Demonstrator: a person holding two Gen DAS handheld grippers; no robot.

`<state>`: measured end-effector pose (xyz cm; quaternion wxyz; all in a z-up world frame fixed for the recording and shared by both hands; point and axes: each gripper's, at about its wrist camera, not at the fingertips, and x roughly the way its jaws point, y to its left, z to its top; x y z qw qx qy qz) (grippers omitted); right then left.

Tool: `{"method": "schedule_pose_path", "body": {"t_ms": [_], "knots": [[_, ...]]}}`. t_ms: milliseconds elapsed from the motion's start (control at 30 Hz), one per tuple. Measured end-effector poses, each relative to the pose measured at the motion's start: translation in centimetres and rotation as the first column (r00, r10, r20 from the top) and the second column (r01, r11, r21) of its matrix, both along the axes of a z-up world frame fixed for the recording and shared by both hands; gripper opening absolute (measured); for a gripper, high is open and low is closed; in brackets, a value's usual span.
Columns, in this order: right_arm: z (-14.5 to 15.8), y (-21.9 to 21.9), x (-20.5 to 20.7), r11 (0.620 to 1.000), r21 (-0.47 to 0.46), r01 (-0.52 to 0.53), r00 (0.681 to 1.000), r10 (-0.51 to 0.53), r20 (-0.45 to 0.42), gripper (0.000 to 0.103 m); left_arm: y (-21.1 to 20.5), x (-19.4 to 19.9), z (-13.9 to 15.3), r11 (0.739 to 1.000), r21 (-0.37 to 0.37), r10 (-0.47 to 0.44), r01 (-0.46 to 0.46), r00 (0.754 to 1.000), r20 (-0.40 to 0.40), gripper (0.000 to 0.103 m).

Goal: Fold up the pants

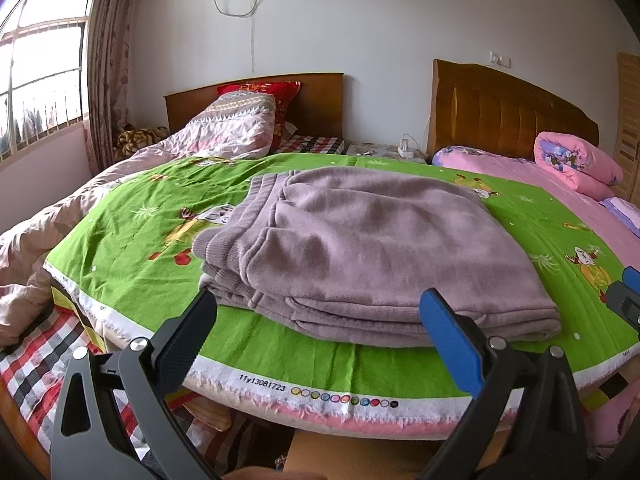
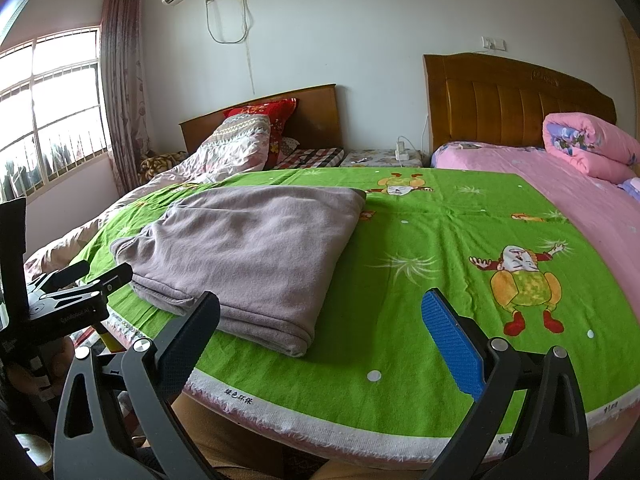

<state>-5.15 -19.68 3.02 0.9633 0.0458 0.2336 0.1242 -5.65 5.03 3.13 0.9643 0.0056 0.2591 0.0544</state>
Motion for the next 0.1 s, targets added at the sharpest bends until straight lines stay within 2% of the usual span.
{"method": "schedule_pose_path", "body": {"t_ms": [100], "knots": [[0.01,0.06,-0.03,1.000,0.001,0.002,1.000,-0.002,-0.001,0.098,0.00,0.12,0.02,1.000,-0.003,0.003,-0.003,1.000,-0.004,0.101]]}}
